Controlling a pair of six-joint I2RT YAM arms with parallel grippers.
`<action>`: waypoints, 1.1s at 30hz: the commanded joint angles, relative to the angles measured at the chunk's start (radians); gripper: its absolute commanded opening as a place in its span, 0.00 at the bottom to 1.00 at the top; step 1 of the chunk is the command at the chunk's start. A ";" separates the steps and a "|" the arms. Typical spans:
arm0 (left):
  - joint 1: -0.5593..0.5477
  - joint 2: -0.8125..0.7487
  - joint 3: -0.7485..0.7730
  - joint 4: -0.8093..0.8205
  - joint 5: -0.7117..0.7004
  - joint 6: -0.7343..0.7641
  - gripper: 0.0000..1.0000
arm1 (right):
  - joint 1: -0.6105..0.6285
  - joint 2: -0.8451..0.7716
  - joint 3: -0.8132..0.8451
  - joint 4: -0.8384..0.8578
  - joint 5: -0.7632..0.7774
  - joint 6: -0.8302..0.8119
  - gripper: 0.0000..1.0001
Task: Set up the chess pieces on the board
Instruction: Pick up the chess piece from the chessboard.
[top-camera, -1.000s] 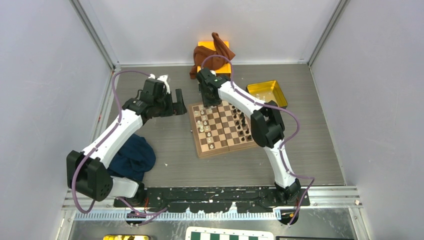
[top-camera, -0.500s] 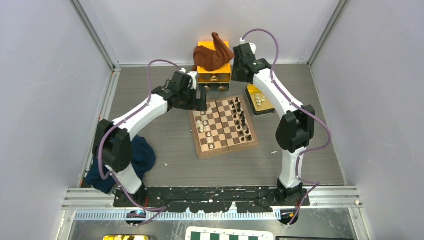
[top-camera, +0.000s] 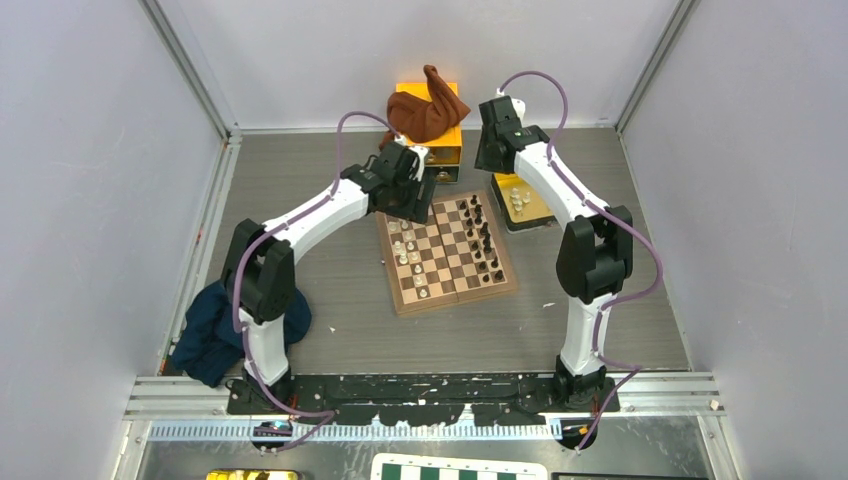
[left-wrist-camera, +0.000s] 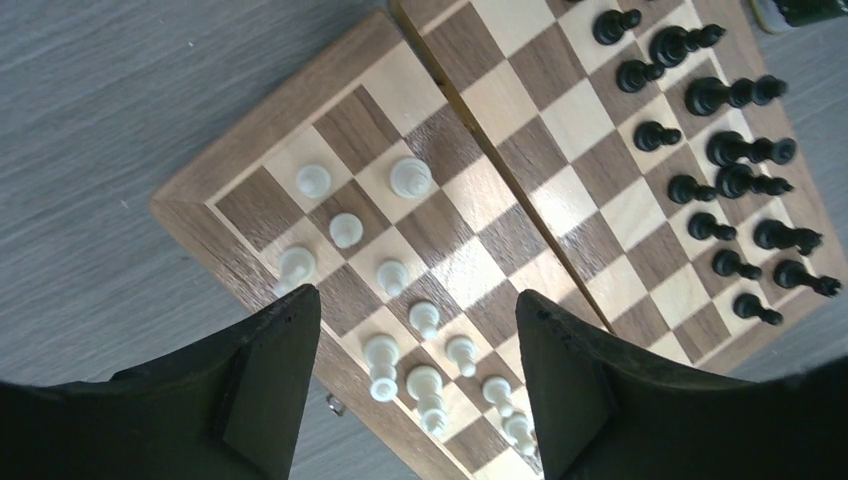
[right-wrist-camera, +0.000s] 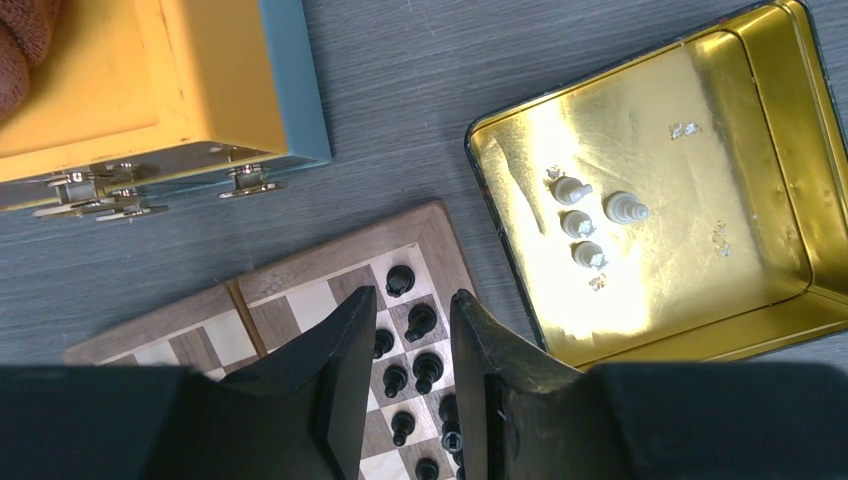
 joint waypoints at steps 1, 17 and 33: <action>-0.011 0.036 0.079 -0.035 -0.074 0.037 0.69 | -0.012 -0.054 0.000 0.068 0.003 0.012 0.39; -0.065 0.152 0.189 -0.052 -0.113 0.059 0.51 | -0.058 -0.085 -0.048 0.087 0.009 0.014 0.39; -0.069 0.208 0.235 -0.048 -0.171 0.066 0.44 | -0.068 -0.110 -0.096 0.110 0.001 0.009 0.39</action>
